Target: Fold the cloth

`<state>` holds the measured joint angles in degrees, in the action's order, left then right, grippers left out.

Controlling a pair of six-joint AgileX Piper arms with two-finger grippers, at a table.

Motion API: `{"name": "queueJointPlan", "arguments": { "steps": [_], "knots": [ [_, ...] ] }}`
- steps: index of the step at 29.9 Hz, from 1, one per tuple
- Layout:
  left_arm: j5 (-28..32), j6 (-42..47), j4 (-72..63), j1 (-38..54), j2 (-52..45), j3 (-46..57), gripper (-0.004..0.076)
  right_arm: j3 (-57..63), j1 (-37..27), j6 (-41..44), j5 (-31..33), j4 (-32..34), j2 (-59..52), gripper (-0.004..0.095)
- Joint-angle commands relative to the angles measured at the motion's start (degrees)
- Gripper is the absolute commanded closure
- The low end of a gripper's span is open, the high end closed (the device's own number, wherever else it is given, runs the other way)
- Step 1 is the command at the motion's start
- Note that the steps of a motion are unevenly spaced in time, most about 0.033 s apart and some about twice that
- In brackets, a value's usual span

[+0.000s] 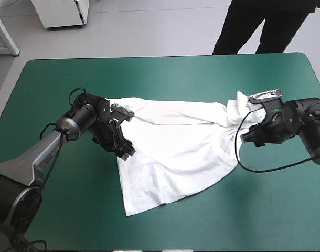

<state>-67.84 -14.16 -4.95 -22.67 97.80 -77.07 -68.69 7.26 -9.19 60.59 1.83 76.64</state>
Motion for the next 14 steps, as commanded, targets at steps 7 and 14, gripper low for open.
{"name": "queueJointPlan", "arguments": {
  "steps": [7, 14],
  "knots": [
    [3.9, -1.5, -4.1, -0.7, 2.5, -1.0, 0.0209, -1.5, 0.0, 0.3, -2.6, 1.3, 0.9, 0.0340],
    [4.2, -1.7, -4.8, -0.7, 4.0, 0.1, 0.0330, -1.5, 0.0, 2.0, -3.5, 4.3, 1.1, 0.0341]
  ]
}}
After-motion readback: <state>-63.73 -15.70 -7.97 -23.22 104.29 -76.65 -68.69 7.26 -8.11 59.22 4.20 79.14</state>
